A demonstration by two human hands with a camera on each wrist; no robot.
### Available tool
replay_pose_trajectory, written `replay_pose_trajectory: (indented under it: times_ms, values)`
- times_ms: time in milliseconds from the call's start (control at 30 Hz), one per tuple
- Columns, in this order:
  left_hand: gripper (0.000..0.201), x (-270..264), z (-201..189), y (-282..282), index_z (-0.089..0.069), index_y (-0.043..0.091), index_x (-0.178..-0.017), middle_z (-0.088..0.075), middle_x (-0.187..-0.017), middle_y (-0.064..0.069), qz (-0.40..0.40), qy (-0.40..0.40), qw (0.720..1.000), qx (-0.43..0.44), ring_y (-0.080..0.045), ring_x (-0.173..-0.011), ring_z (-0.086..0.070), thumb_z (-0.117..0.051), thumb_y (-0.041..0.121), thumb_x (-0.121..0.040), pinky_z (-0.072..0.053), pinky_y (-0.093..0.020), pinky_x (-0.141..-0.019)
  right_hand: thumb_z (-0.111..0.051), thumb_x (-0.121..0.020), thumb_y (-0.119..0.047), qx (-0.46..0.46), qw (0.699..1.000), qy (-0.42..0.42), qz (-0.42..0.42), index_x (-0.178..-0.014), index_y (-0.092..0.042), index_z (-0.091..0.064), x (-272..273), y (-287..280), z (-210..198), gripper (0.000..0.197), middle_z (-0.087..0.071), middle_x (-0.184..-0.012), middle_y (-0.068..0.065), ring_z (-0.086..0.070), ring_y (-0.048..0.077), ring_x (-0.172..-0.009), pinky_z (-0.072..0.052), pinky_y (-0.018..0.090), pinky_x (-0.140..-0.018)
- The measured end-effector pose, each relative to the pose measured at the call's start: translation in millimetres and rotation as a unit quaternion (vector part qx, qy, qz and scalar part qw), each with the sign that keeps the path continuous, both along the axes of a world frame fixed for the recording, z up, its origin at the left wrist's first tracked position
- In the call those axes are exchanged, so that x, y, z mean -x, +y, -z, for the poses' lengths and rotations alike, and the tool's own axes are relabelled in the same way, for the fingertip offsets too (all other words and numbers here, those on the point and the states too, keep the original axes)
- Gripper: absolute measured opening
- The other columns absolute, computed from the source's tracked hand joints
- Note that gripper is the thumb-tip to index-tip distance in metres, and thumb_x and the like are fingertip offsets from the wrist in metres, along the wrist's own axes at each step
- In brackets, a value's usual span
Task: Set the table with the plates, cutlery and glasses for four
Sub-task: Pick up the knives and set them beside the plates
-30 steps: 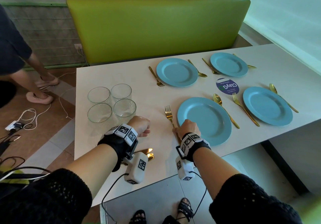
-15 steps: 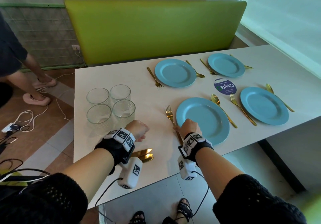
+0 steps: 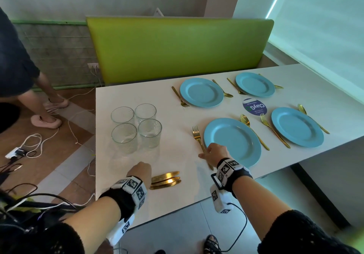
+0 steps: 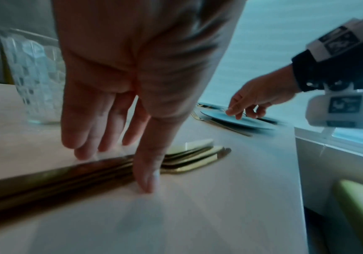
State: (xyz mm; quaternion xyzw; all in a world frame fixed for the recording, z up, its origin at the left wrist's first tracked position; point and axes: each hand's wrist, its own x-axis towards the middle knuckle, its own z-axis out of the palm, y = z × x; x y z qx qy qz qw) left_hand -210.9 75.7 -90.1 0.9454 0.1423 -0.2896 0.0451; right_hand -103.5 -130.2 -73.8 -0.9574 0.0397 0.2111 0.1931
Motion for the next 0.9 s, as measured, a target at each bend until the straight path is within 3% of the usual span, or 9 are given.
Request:
replay_pose_trajectory:
  times_ms: [167, 367, 467, 567, 800, 867, 900]
  values:
    - [0.034, 2.5, -2.0, 5.4, -0.055, 0.000, -0.122, -0.057, -0.127, -0.016, 0.078, -0.017, 0.997, -0.017, -0.030, -0.115, -0.058, -0.034, 0.002, -0.095, -0.045, -0.030, -0.096, -0.072, -0.078, -0.039, -0.011, 1.000, 0.010, -0.011, -0.074, -0.020, -0.049, 7.7, 2.4, 1.5, 0.030, -0.060, -0.094, 0.005, -0.062, 0.023, -0.083, -0.055, 0.034, -0.082]
    - [0.031, -4.4, -1.8, 12.7, -0.059, 0.001, -0.118, -0.061, -0.121, -0.015, 0.125, -0.016, 0.991, -0.044, -0.030, -0.110, -0.062, -0.042, 0.002, -0.092, -0.049, -0.030, -0.090, -0.070, -0.082, -0.035, -0.013, 0.999, 0.006, -0.030, -0.083, -0.015, -0.055, 18.2, 5.3, 2.0, 0.025, -0.056, -0.091, 0.003, -0.056, 0.019, -0.086, -0.052, 0.033, -0.086]
    - [0.031, -4.8, 2.1, 9.8, -0.060, 0.002, -0.117, -0.062, -0.119, -0.014, 0.115, -0.033, 0.992, -0.043, -0.030, -0.109, -0.063, -0.043, 0.002, -0.091, -0.049, -0.029, -0.089, -0.068, -0.083, -0.036, -0.007, 0.999, 0.015, -0.048, -0.099, -0.012, -0.063, 24.5, 5.3, 5.7, 0.029, -0.062, -0.106, 0.006, -0.059, 0.023, -0.104, -0.051, 0.034, -0.091]
    - [0.033, -4.7, 9.4, 3.6, -0.058, 0.003, -0.119, -0.062, -0.120, -0.014, 0.110, -0.048, 0.992, -0.044, -0.029, -0.110, -0.062, -0.041, 0.000, -0.092, -0.048, -0.030, -0.090, -0.066, -0.085, -0.035, -0.006, 0.998, 0.018, -0.052, -0.110, -0.009, -0.062, 31.5, 4.2, 9.4, 0.036, -0.061, -0.118, 0.008, -0.058, 0.023, -0.110, -0.049, 0.032, -0.092]
    - [0.033, -17.0, 13.4, -8.6, -0.061, 0.005, -0.118, -0.064, -0.119, -0.014, 0.070, -0.078, 0.995, -0.004, -0.029, -0.111, -0.062, -0.040, 0.004, -0.093, -0.048, -0.030, -0.092, -0.065, -0.086, -0.031, -0.050, 0.995, 0.040, -0.080, -0.104, -0.008, -0.065, 41.0, 9.7, 8.8, 0.028, -0.064, -0.113, 0.006, -0.059, 0.020, -0.104, -0.047, 0.027, -0.086]
    - [0.028, -23.8, 9.2, -12.8, -0.066, 0.004, -0.109, -0.066, -0.114, -0.015, 0.032, -0.076, 0.995, 0.054, -0.029, -0.107, -0.063, -0.047, 0.008, -0.089, -0.049, -0.029, -0.087, -0.065, -0.086, -0.031, -0.064, 0.993, 0.056, -0.087, -0.094, -0.014, -0.066, 43.0, 15.2, 9.7, 0.019, -0.067, -0.106, 0.005, -0.061, 0.018, -0.093, -0.047, 0.026, -0.079]
    - [0.021, -27.2, 6.3, -14.9, -0.068, 0.005, -0.098, -0.068, -0.107, -0.014, 0.006, -0.082, 0.993, 0.085, -0.028, -0.101, -0.065, -0.052, 0.011, -0.087, -0.049, -0.028, -0.080, -0.064, -0.086, -0.032, -0.075, 0.991, 0.067, -0.085, -0.085, -0.017, -0.063, 43.8, 18.1, 11.2, 0.015, -0.068, -0.099, 0.005, -0.063, 0.017, -0.084, -0.049, 0.026, -0.075]
